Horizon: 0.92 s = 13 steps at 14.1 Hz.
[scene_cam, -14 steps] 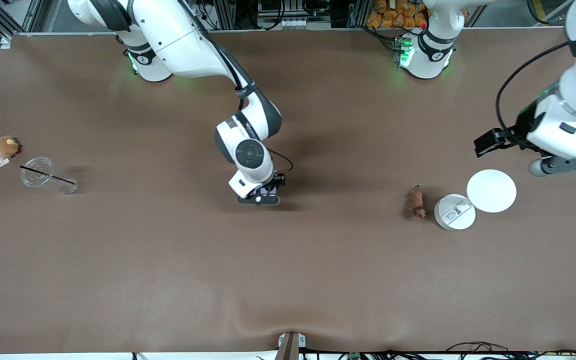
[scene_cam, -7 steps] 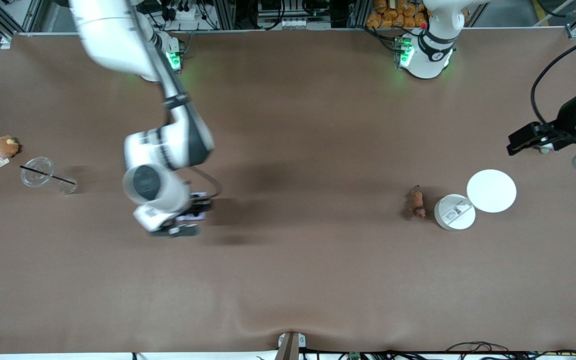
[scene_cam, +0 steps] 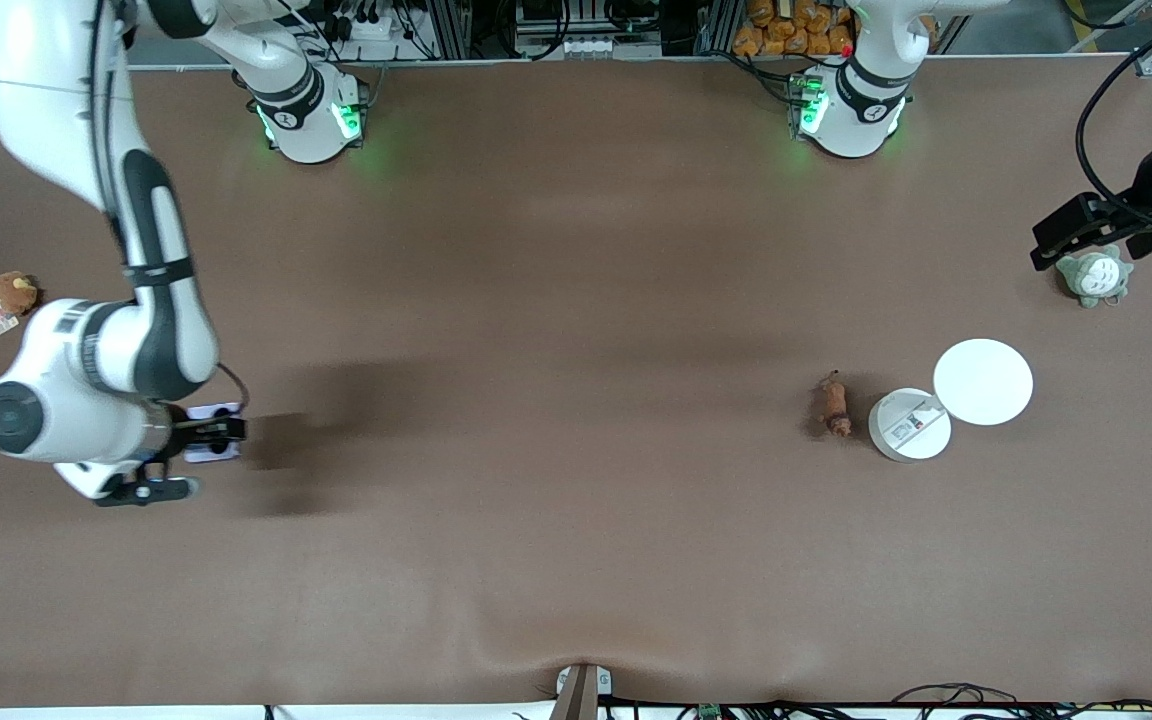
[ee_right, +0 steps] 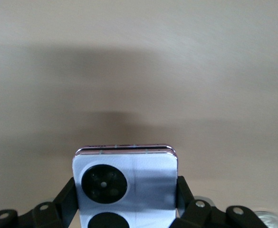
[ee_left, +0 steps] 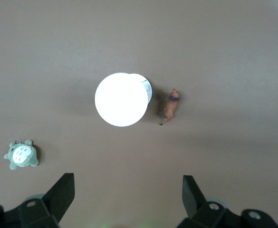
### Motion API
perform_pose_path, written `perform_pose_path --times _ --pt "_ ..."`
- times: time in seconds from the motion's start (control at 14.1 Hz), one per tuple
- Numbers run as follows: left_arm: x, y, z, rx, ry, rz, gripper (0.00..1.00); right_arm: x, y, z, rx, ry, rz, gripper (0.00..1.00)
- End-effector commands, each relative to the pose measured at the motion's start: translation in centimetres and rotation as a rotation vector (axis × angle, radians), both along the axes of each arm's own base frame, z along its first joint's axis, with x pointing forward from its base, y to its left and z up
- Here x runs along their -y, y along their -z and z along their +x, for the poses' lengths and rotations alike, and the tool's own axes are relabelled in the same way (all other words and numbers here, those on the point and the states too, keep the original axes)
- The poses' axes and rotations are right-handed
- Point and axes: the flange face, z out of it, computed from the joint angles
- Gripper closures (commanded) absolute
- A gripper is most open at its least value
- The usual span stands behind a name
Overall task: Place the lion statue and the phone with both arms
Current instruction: 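Lower the phone beside the clear cup and open the right gripper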
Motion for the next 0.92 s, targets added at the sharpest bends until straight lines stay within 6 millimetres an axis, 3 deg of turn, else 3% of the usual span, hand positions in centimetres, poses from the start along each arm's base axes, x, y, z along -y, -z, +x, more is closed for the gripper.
perform_pose_path --times 0.0,0.14,0.42,0.64,0.78,0.85 --pt "-2.6 -0.4 -2.0 0.000 0.010 -0.062 0.00 3.2 2.9 -0.3 -0.011 -0.039 0.013 0.60" --pt "-4.3 -0.7 -2.4 0.000 0.048 -0.064 0.00 6.5 4.8 -1.3 -0.041 -0.022 0.022 0.59" --pt "-4.9 -0.8 -3.0 -0.001 0.046 -0.051 0.00 8.6 8.3 -4.8 -0.159 0.053 0.057 0.55" --pt "-3.6 -1.0 -2.9 -0.001 0.068 -0.017 0.00 9.4 9.3 -6.4 -0.237 0.081 0.082 0.54" --pt "-3.7 -1.6 -2.7 -0.004 0.070 -0.014 0.00 10.3 9.6 -7.3 -0.272 0.099 0.096 0.48" --pt "-3.6 -1.5 -2.9 -0.021 0.070 -0.014 0.00 10.5 9.8 -7.6 -0.277 0.104 0.096 0.35"
